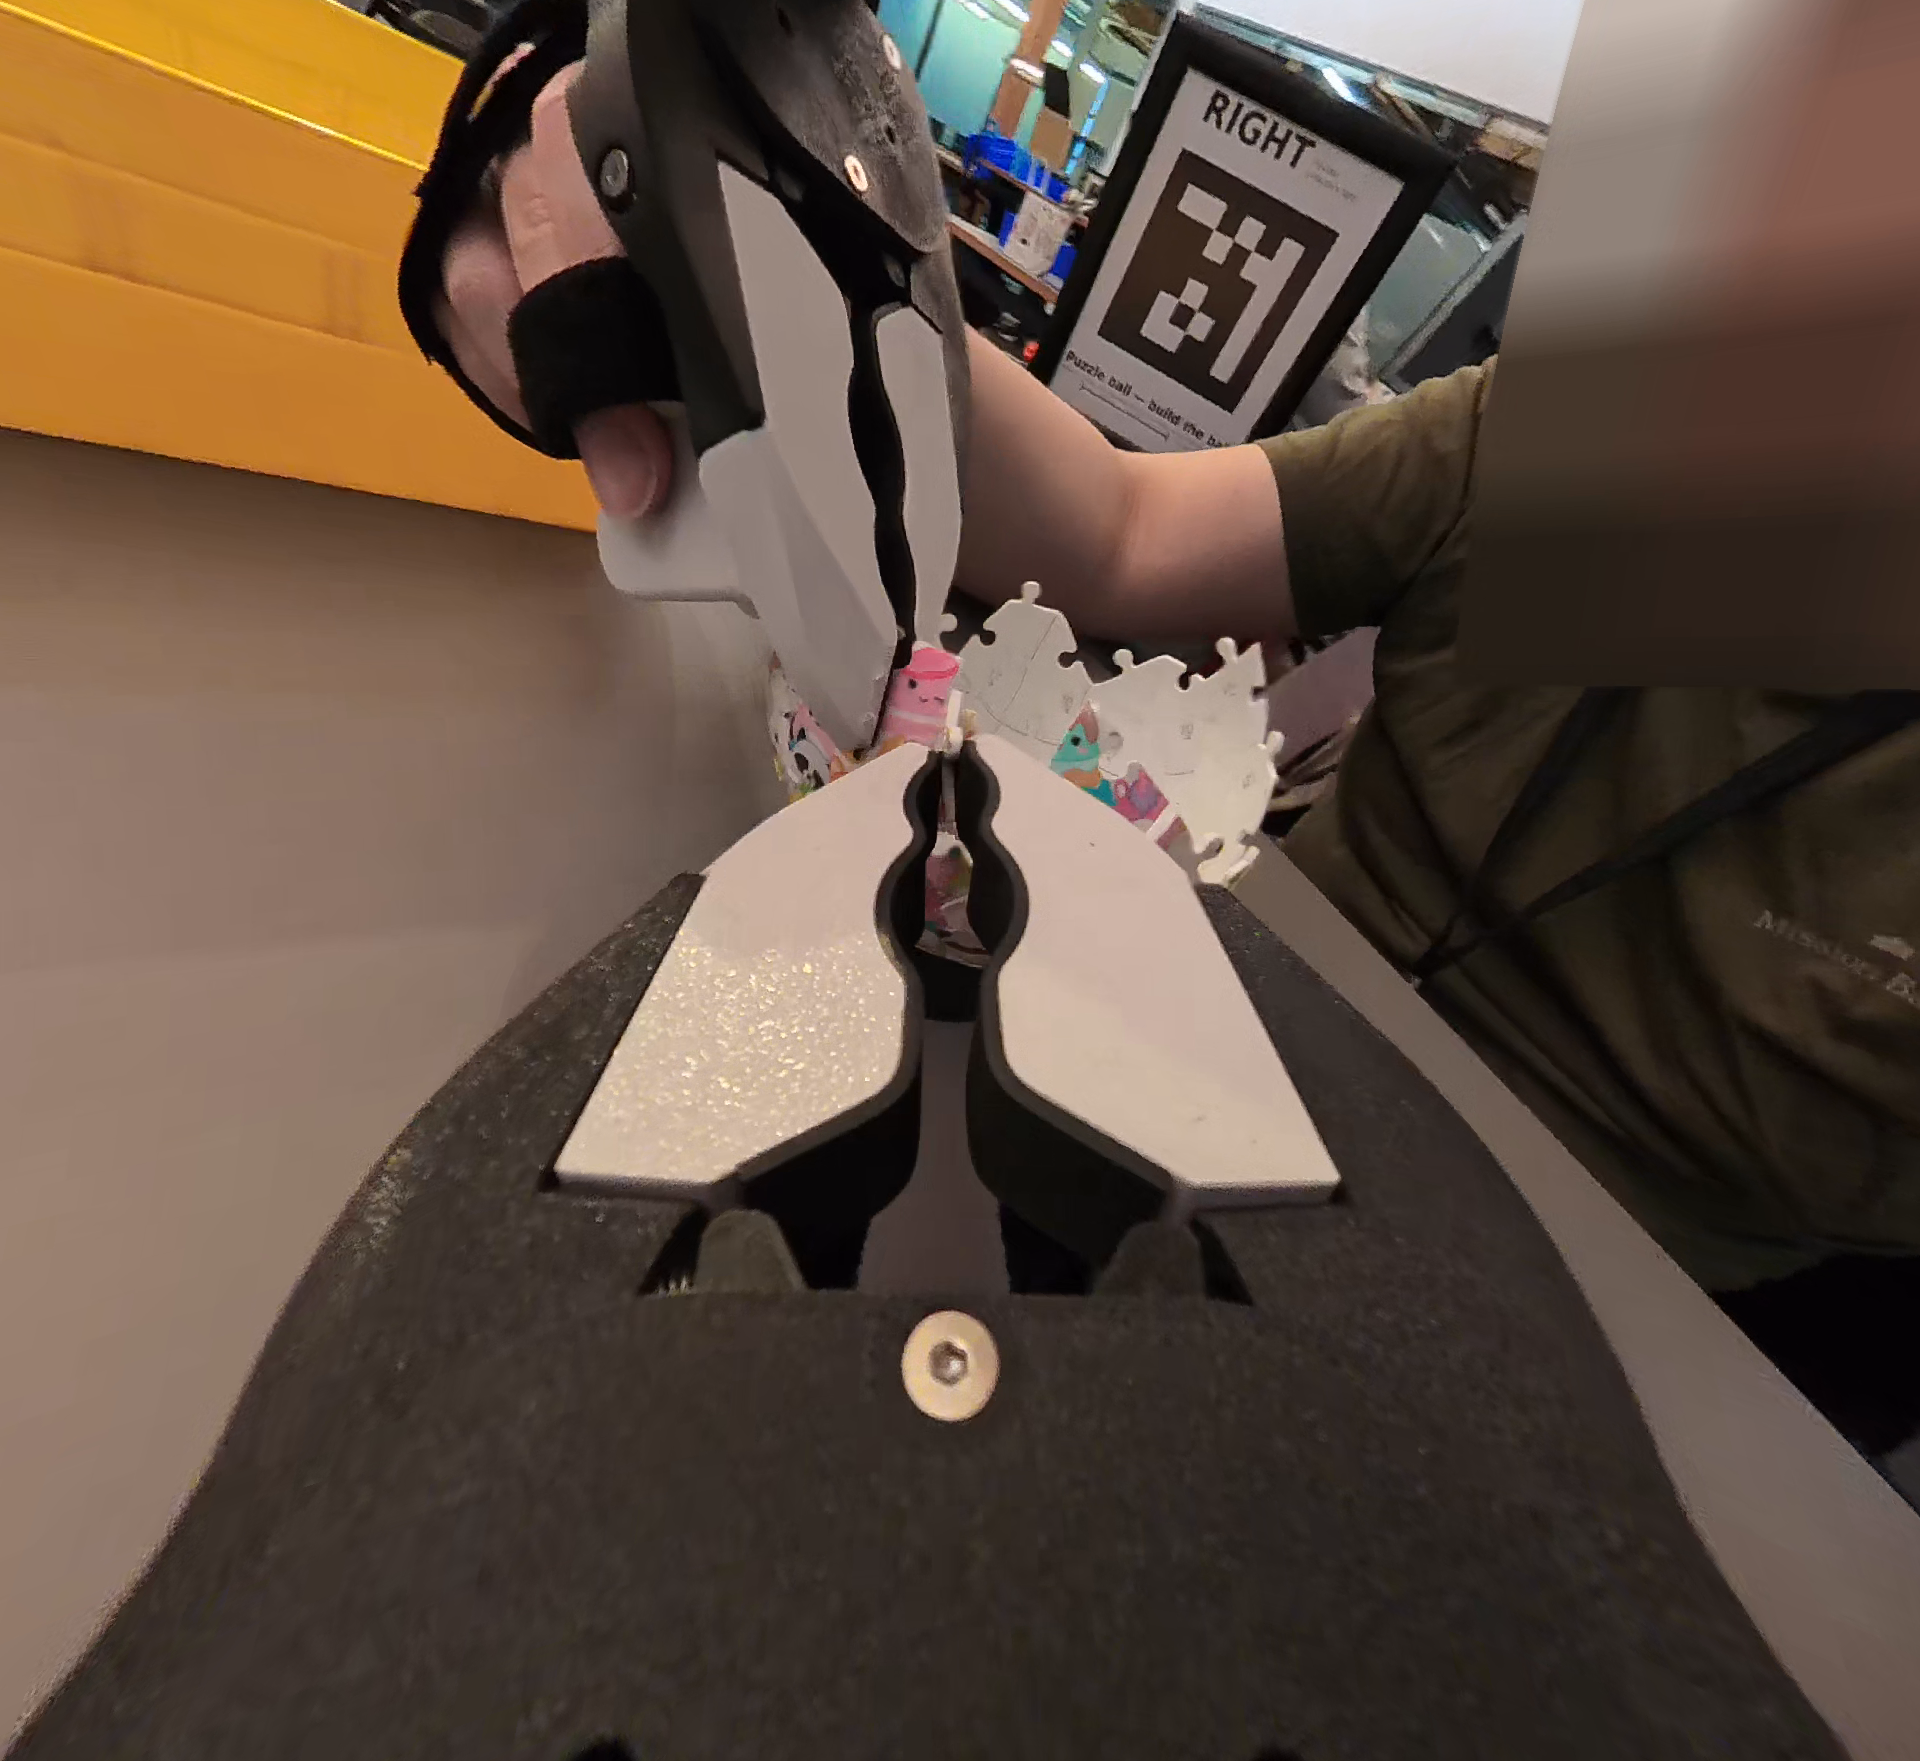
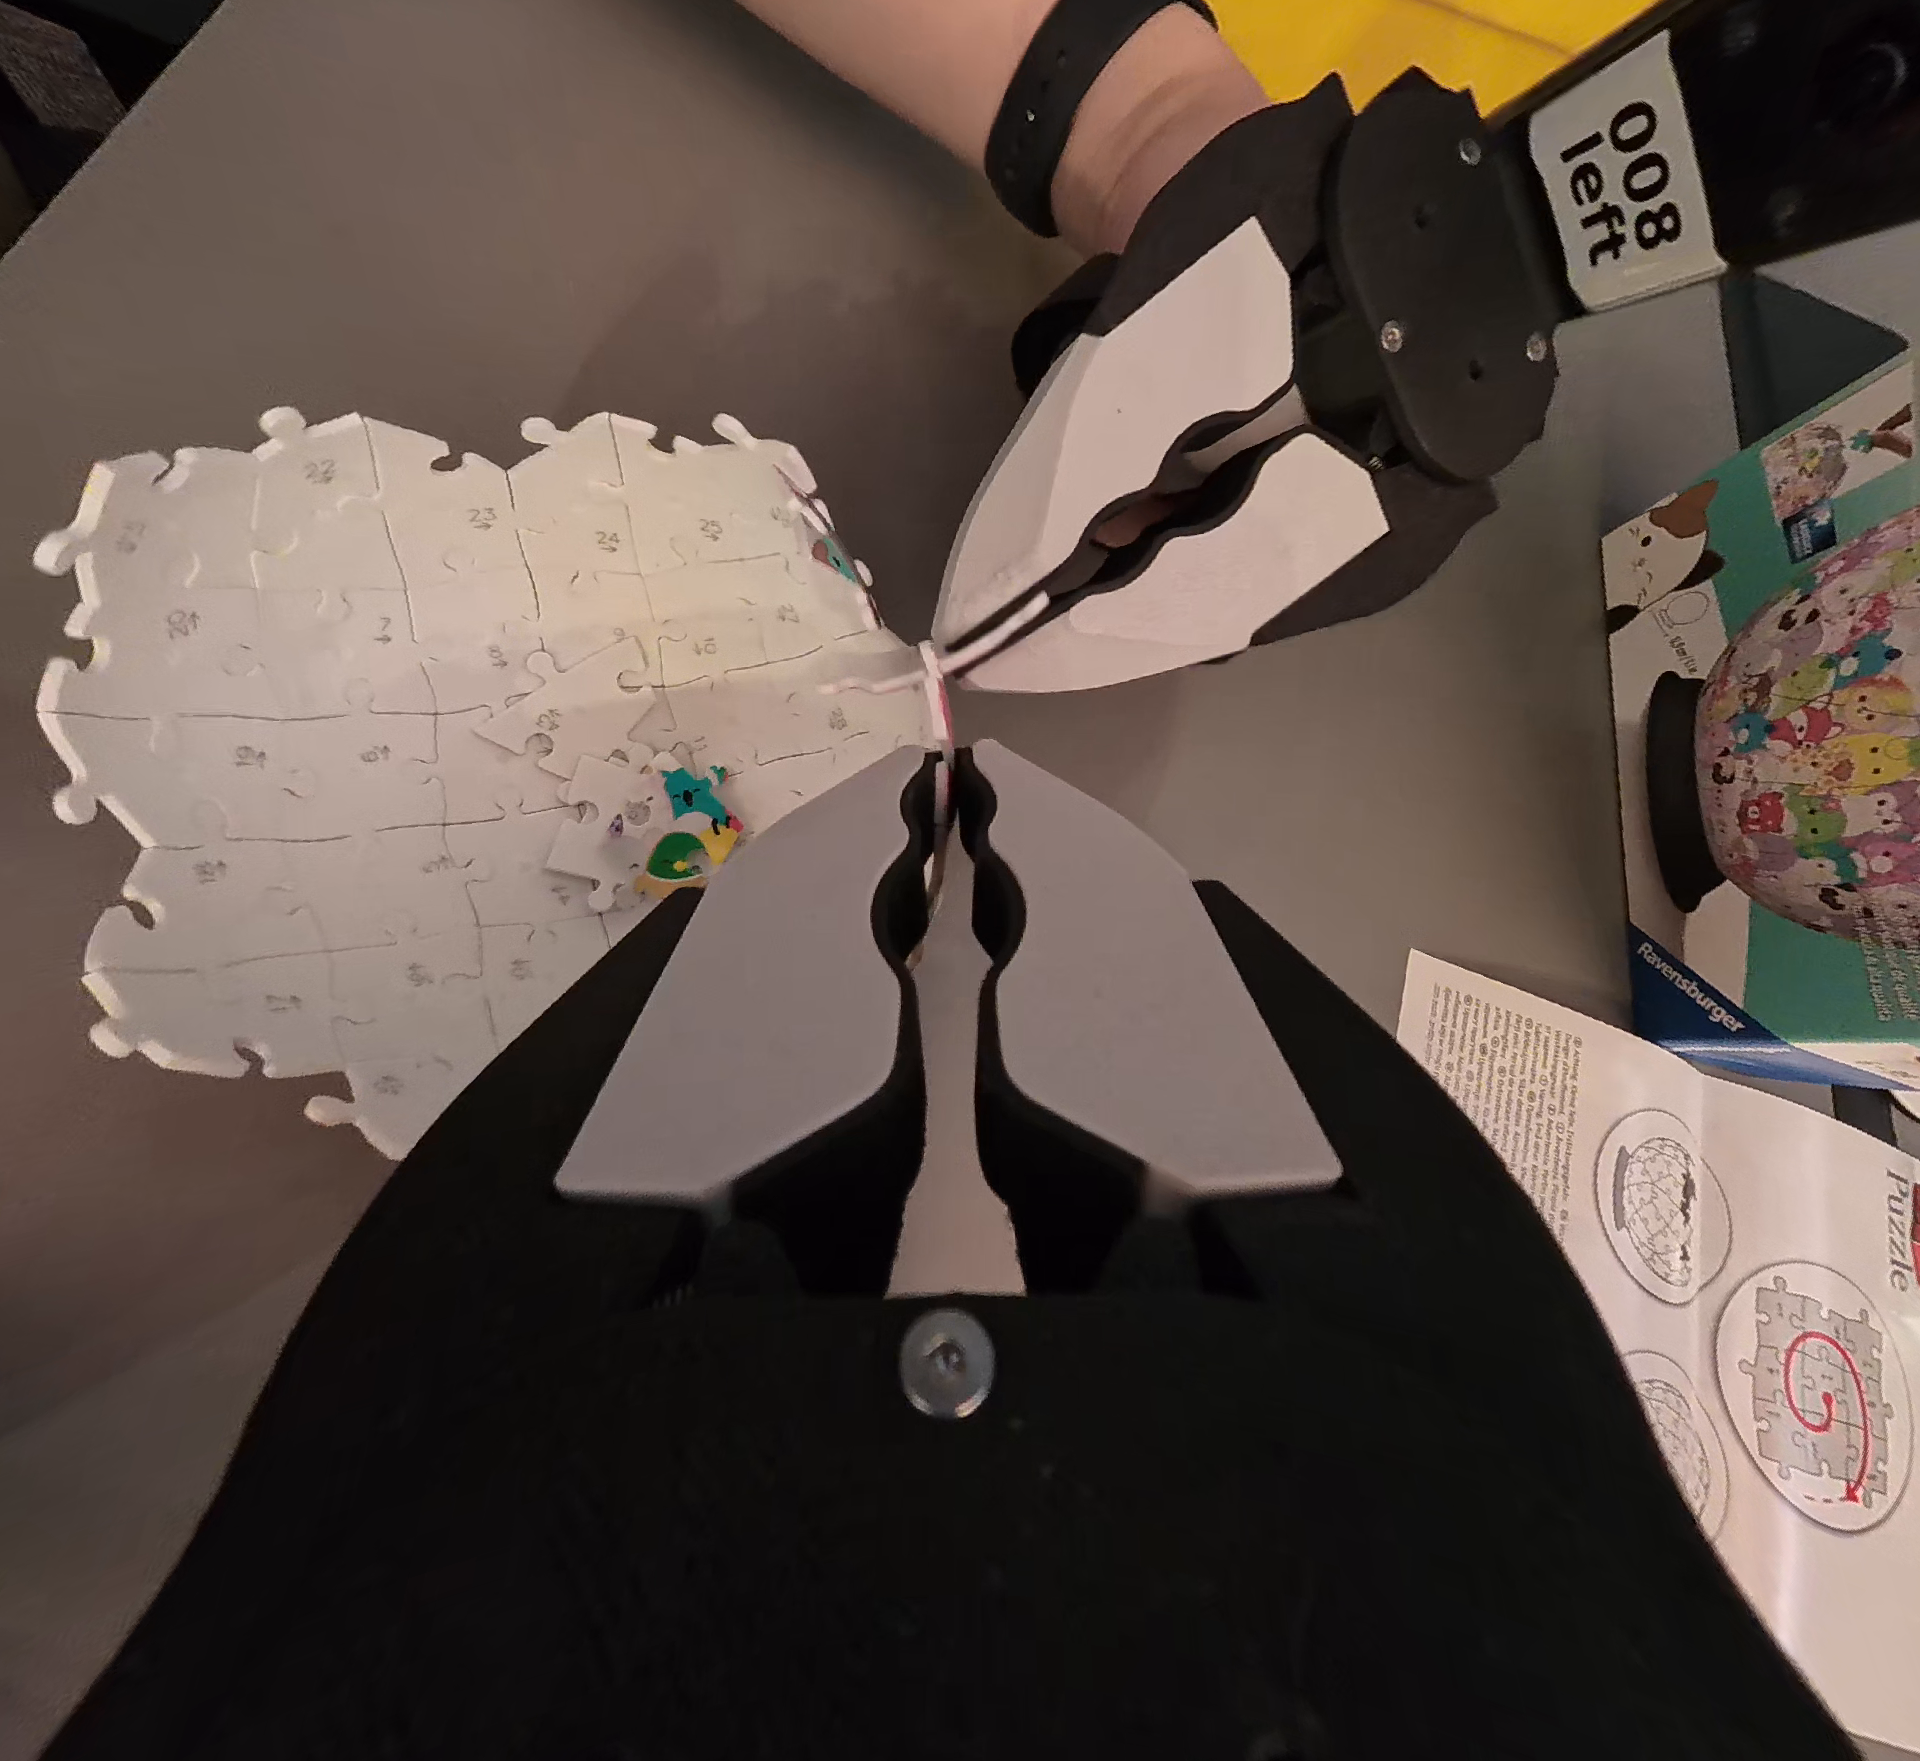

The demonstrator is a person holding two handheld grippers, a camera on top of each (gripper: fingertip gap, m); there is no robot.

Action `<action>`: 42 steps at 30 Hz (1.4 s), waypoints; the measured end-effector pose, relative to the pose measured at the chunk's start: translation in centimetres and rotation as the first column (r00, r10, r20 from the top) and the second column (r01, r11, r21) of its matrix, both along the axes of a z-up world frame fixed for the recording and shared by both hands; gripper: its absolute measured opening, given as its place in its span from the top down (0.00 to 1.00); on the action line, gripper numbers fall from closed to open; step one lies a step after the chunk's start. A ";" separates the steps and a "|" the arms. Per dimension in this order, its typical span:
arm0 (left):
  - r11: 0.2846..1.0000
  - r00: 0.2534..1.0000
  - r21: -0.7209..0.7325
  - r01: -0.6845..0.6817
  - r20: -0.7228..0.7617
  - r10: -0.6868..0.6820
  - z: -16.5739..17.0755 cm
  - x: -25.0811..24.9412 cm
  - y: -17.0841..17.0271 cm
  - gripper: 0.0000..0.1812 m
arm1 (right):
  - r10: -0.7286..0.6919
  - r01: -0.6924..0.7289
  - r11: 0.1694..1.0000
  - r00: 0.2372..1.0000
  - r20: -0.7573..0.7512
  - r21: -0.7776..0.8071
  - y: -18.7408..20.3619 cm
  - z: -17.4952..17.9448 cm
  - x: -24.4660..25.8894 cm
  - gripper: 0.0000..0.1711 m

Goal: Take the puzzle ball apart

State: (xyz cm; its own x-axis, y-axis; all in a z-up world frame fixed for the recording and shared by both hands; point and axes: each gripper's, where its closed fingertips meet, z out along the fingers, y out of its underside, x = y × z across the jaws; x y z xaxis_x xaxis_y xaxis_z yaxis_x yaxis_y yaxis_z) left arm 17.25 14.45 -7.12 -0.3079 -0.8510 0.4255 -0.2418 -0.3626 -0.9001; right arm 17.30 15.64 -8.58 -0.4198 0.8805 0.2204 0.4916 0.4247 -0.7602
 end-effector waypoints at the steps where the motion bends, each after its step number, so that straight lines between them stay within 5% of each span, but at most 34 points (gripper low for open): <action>1: 1.000 1.000 0.010 -0.025 -0.013 0.025 -0.2 0.0 0.1 0.99 | -0.002 0.002 1.000 1.000 0.004 0.005 0.1 -0.1 0.0 0.98; 8: 0.996 0.997 -0.068 -0.063 -0.042 0.060 -0.5 -0.5 -0.1 0.99 | 0.001 -0.001 1.000 1.000 0.000 0.008 0.0 0.0 0.1 0.98; 16: 0.975 0.974 -0.103 -0.195 0.094 0.205 1.4 -2.2 1.6 0.99 | -0.017 0.017 1.000 1.000 0.017 -0.019 0.1 -0.2 0.0 0.98; 25: 0.896 0.895 0.068 -0.439 0.124 0.429 2.8 -2.8 3.5 0.99 | -0.135 0.136 0.987 0.991 0.019 -0.084 0.9 1.3 0.0 0.81; 31: 0.806 0.847 0.262 -0.531 0.143 0.512 4.8 -1.2 2.7 0.99 | -0.310 0.287 0.931 0.948 -0.073 -0.227 2.5 5.3 -1.3 0.81; 36: 0.757 0.824 0.331 -0.564 0.173 0.539 6.0 -0.3 3.1 0.98 | -0.309 0.285 0.924 0.949 -0.058 -0.253 2.2 5.9 -0.9 0.98; 38: 0.738 0.800 0.316 -0.596 0.164 0.577 6.5 -0.4 3.6 0.81 | -0.354 0.337 0.911 0.935 -0.032 -0.238 2.9 6.2 -0.1 0.98; 42: 0.699 0.762 0.329 -0.635 0.119 0.636 7.3 -1.2 3.6 0.83 | -0.588 0.581 0.798 0.809 0.005 -0.161 6.6 8.8 6.6 0.98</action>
State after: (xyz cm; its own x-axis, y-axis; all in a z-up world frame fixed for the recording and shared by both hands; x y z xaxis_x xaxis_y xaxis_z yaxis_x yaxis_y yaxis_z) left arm 16.01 18.09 0.15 0.3592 -0.9297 0.0815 -0.0677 -0.1131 -0.9913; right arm 23.89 22.24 0.17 0.1921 0.9787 0.0730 0.5755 -0.0521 -0.8161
